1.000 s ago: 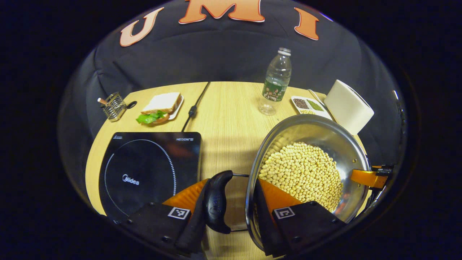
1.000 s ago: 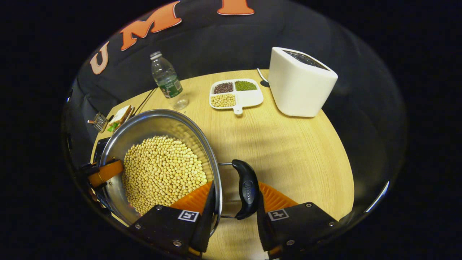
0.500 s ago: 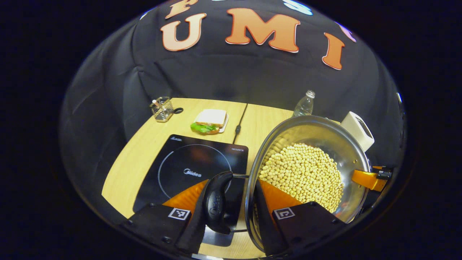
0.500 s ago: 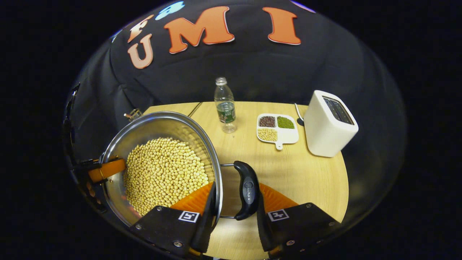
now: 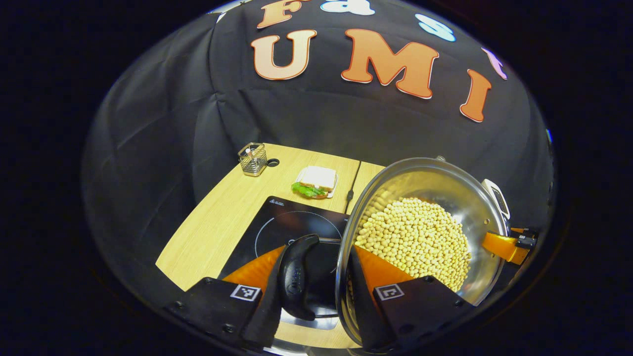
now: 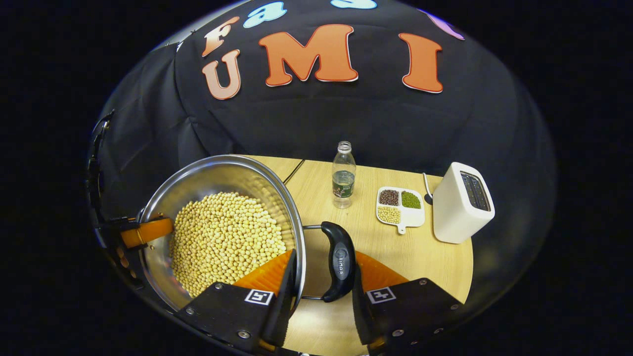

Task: First push the handle of the pot to place it horizontally, then grasp the pot with both hands and set it on the induction cooktop.

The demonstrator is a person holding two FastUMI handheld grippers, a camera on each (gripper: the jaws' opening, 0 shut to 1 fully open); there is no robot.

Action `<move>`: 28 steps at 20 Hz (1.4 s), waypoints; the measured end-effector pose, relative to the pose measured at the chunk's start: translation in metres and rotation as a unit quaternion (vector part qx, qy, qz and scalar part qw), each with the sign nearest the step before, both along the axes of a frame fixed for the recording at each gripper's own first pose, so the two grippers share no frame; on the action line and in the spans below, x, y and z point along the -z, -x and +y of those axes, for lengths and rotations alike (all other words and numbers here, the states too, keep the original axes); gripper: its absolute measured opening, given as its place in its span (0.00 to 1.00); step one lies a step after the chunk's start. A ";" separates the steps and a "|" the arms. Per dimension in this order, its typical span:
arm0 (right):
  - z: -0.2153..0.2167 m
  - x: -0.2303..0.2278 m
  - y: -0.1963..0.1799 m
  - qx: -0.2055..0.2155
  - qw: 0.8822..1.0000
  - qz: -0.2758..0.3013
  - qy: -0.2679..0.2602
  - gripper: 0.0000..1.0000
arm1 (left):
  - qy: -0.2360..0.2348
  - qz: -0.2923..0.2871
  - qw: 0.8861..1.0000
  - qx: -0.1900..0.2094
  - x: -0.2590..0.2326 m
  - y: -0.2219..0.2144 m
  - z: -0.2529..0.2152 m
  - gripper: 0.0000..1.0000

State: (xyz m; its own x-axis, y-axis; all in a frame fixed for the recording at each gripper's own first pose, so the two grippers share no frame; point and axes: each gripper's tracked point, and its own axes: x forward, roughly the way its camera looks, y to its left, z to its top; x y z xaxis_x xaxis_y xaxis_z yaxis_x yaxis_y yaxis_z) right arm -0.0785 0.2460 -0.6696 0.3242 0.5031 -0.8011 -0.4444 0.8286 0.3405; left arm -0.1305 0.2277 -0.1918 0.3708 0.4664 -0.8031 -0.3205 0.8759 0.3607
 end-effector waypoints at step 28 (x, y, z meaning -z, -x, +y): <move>-0.017 -0.013 -0.010 -0.007 0.997 0.048 0.056 0.54 | 0.037 0.037 0.998 -0.023 0.062 -0.026 0.219 0.70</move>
